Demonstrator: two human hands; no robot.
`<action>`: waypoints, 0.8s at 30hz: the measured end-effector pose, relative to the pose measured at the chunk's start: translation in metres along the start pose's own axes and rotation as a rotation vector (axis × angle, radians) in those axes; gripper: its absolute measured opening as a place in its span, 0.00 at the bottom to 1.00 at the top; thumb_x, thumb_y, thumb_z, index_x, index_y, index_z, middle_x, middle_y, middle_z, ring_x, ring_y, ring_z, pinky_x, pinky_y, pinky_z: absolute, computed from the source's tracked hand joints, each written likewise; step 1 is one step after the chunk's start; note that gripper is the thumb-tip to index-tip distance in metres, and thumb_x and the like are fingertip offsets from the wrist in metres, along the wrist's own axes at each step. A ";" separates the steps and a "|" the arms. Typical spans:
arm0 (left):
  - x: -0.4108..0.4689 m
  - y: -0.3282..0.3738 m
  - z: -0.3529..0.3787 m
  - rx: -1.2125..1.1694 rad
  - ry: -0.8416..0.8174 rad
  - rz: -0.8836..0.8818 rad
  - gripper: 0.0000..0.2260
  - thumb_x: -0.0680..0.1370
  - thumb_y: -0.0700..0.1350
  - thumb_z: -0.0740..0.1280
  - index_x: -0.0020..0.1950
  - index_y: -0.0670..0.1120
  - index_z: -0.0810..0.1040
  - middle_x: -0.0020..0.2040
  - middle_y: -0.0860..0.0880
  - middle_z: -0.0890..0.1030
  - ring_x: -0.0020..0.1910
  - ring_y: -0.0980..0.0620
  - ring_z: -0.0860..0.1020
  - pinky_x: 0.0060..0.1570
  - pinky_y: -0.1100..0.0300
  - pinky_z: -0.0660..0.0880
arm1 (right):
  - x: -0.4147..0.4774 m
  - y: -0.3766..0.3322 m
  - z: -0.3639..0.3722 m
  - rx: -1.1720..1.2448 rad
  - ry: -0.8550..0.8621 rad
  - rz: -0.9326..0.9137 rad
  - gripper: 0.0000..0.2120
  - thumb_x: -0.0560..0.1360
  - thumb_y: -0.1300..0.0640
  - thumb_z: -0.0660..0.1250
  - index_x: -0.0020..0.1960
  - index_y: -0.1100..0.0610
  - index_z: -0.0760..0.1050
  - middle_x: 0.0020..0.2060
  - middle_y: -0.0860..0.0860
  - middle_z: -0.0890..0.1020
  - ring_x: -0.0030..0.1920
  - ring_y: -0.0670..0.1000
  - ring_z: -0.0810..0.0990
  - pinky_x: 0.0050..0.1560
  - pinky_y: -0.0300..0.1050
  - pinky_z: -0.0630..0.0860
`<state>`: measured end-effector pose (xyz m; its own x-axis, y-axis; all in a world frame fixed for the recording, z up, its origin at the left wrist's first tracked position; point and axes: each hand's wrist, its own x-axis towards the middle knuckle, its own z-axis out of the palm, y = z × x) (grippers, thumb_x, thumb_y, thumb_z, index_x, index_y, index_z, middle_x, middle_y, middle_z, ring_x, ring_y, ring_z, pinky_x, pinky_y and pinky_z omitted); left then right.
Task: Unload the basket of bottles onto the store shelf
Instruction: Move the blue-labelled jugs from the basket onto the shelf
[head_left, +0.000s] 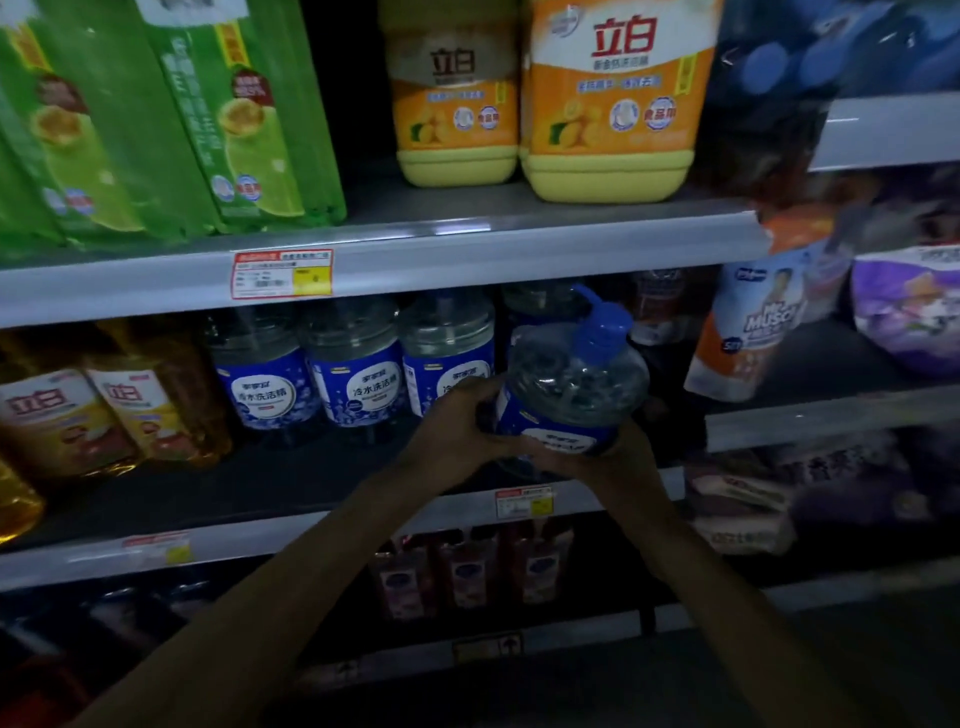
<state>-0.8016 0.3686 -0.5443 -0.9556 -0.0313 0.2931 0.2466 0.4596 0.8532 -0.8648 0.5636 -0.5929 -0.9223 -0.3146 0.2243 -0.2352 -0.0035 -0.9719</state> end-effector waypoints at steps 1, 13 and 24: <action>0.005 -0.001 0.004 0.014 0.019 0.002 0.35 0.68 0.52 0.79 0.74 0.49 0.76 0.66 0.55 0.81 0.64 0.62 0.79 0.61 0.64 0.78 | 0.005 0.002 -0.003 0.004 -0.001 -0.015 0.42 0.60 0.58 0.86 0.71 0.53 0.75 0.60 0.44 0.84 0.58 0.42 0.84 0.52 0.41 0.83; 0.046 -0.029 0.046 -0.086 0.275 -0.066 0.28 0.71 0.40 0.81 0.70 0.44 0.80 0.60 0.52 0.85 0.57 0.59 0.84 0.57 0.61 0.81 | 0.069 0.019 -0.029 0.002 -0.037 -0.096 0.39 0.62 0.74 0.81 0.68 0.58 0.70 0.62 0.52 0.80 0.57 0.42 0.83 0.50 0.41 0.83; 0.058 -0.036 0.071 -0.143 0.460 -0.166 0.22 0.71 0.42 0.82 0.64 0.46 0.83 0.54 0.55 0.86 0.50 0.65 0.84 0.50 0.68 0.81 | 0.088 0.018 -0.033 -0.098 -0.128 -0.181 0.41 0.65 0.74 0.80 0.75 0.62 0.68 0.65 0.55 0.81 0.60 0.44 0.83 0.52 0.36 0.80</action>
<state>-0.8775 0.4133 -0.5886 -0.8220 -0.4958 0.2803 0.1478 0.2896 0.9457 -0.9606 0.5673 -0.5879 -0.8176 -0.4346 0.3778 -0.4279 0.0193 -0.9036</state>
